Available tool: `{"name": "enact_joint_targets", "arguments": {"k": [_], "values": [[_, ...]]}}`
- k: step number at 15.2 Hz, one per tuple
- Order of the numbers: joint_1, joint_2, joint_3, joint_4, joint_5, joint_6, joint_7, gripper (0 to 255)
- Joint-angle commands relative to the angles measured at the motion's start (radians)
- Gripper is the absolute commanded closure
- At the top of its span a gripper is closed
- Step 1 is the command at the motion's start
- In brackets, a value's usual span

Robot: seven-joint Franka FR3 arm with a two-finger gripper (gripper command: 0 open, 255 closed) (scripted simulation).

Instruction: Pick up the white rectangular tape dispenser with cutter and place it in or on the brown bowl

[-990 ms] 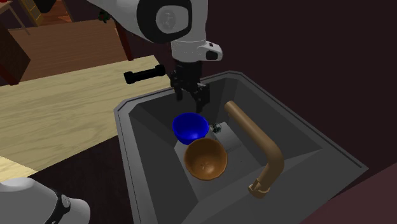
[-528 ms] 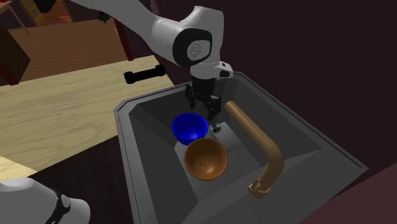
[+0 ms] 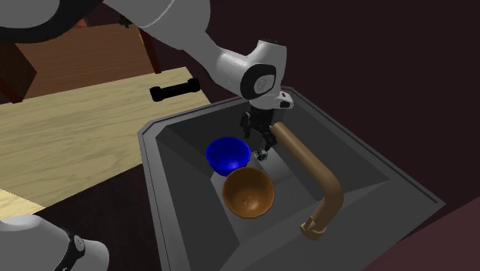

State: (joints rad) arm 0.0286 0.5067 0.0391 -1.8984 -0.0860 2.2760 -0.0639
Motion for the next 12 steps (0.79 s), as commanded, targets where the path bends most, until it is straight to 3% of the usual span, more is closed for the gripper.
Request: {"name": "enact_joint_targets", "arguments": {"k": [1, 3, 12], "values": [[0.004, 0.083, -0.001, 0.079, -0.002, -0.003, 0.001, 0], [0.008, 0.167, -0.002, 0.165, -0.004, -0.011, 0.001, 0], [0.008, 0.237, -0.006, 0.163, -0.009, 0.061, 0.004, 0]]}}
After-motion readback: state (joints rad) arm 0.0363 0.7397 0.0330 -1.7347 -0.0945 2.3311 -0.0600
